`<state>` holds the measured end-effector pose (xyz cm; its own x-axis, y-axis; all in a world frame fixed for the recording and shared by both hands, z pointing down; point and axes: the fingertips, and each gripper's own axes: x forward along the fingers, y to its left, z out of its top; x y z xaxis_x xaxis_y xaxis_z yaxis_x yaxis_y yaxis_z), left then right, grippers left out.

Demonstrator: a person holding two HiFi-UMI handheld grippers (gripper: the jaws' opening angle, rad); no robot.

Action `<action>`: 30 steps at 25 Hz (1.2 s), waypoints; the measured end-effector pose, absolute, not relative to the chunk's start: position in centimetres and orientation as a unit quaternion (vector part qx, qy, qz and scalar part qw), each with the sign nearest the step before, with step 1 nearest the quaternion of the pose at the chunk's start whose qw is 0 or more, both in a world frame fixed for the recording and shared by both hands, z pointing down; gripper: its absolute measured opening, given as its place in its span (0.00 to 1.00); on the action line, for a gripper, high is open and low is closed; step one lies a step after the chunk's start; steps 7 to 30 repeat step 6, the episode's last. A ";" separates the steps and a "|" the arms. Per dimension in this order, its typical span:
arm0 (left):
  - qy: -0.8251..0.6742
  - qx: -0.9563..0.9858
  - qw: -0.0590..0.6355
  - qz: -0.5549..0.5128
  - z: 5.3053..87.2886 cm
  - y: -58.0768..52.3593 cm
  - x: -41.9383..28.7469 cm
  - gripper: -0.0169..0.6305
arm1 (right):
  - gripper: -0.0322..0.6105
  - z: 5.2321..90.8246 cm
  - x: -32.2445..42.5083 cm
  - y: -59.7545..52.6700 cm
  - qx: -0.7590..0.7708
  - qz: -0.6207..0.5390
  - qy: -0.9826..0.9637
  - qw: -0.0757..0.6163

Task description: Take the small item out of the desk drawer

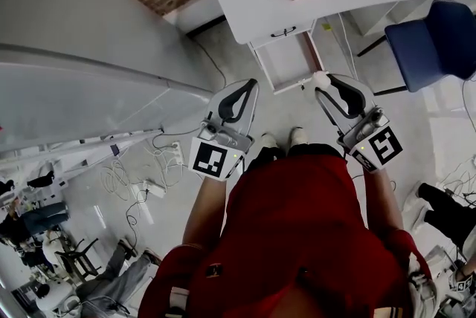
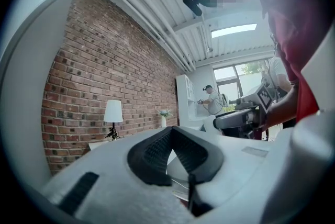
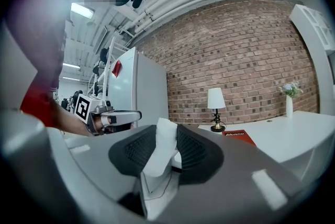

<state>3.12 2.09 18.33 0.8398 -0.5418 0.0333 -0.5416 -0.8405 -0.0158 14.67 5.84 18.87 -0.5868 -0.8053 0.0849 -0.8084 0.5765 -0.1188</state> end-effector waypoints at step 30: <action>0.282 -0.959 0.003 -0.018 17.9 1.5 3.6 0.03 | 0.26 18.4 15.1 4.6 0.459 0.068 -0.886 0.002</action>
